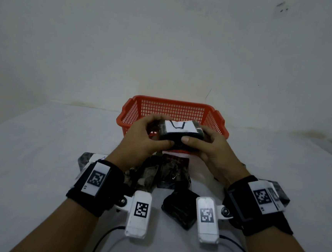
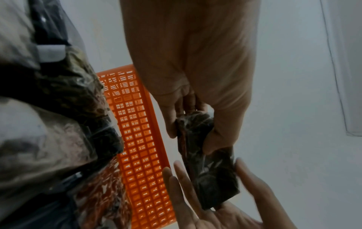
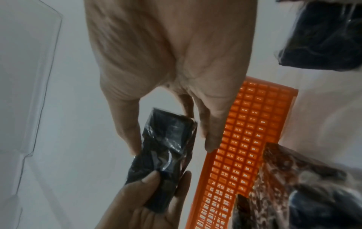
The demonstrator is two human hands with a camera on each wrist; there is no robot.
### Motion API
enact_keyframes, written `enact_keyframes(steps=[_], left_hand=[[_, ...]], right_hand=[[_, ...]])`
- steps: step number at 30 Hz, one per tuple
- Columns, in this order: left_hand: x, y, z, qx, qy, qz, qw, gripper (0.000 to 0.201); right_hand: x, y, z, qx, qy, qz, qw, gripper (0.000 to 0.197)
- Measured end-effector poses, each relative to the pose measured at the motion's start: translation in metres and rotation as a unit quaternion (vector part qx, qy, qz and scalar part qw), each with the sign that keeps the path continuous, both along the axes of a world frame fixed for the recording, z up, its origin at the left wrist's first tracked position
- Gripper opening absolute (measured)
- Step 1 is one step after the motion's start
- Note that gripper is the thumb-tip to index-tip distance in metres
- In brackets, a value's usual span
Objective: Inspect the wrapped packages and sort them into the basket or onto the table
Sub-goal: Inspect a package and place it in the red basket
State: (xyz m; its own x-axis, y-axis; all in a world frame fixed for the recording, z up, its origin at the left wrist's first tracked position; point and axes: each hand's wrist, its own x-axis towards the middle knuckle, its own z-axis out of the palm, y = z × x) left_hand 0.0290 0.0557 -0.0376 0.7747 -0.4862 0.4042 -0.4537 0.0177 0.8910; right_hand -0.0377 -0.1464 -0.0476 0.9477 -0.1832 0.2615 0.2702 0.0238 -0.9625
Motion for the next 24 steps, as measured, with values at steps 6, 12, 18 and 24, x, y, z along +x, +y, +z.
enact_keyframes(steps=[6, 12, 18, 24], left_hand=[[-0.006, 0.002, 0.004, -0.014, -0.012, -0.054, 0.998, 0.065], [-0.009, -0.002, 0.008, -0.032, 0.053, -0.044, 0.997, 0.038], [-0.012, -0.001, 0.011, -0.056, 0.037, -0.048, 0.997, 0.035], [-0.008, -0.002, 0.009, -0.076, 0.045, -0.015, 0.996, 0.031]], right_hand=[[-0.009, 0.005, 0.011, 0.064, 0.028, 0.001, 0.998, 0.024], [-0.011, 0.004, 0.014, 0.020, -0.002, -0.042, 0.999, 0.030], [-0.015, 0.010, 0.017, -0.012, -0.022, -0.057, 0.998, 0.028], [-0.013, 0.009, 0.018, -0.013, -0.011, -0.022, 1.000, 0.039]])
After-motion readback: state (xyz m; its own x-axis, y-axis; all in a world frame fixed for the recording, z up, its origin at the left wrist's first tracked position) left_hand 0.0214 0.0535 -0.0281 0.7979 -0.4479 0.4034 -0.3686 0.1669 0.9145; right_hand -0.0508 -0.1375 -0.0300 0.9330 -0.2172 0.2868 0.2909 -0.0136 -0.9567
